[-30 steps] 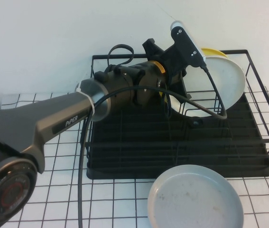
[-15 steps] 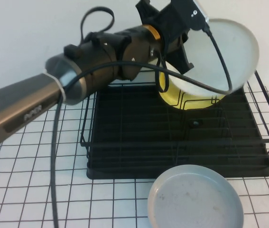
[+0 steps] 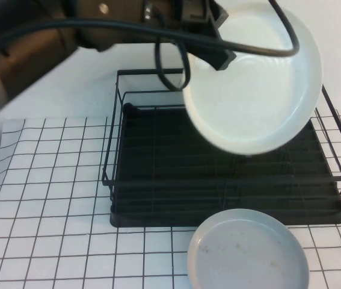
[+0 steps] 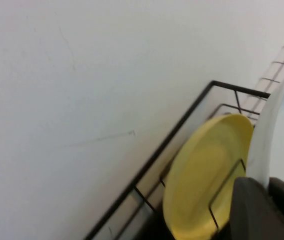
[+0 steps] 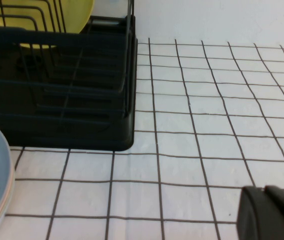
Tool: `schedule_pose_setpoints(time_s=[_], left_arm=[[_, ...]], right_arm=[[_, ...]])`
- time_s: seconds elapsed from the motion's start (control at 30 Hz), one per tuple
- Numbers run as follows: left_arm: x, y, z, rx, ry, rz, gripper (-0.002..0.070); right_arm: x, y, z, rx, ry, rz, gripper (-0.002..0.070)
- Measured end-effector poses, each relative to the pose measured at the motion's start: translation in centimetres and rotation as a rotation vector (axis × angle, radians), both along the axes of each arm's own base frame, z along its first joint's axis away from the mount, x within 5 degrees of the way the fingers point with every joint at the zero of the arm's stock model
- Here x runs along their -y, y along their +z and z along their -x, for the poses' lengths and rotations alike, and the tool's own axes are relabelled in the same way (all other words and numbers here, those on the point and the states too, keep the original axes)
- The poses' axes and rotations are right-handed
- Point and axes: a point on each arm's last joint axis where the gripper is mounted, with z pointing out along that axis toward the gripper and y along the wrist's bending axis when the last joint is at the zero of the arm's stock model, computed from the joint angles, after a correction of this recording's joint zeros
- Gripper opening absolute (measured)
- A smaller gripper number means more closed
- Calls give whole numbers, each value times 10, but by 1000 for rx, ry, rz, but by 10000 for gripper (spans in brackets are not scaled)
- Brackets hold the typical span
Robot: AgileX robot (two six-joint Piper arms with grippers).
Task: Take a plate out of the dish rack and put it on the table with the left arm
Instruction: Place the plate from the table
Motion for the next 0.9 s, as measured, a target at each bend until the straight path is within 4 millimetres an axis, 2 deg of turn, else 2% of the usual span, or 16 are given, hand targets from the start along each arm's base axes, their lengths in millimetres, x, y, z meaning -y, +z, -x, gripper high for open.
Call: schedule_pose_setpoints(time_s=[0.17, 0.37, 0.53, 0.73, 0.9], left_arm=[[-13, 5, 24, -171, -3, -38, 3], [-17, -8, 34, -333, 11, -56, 3], [-22, -37, 49, -430, 17, 13, 3], [-39, -87, 82, -518, 78, 186, 3], [-43, -130, 105, -561, 145, 300, 3]], right_arm=[[0, 0, 0, 0, 0, 0, -3], [0, 0, 0, 0, 0, 0, -3], [0, 0, 0, 0, 0, 0, -3], [0, 0, 0, 0, 0, 0, -3], [0, 0, 0, 0, 0, 0, -3]])
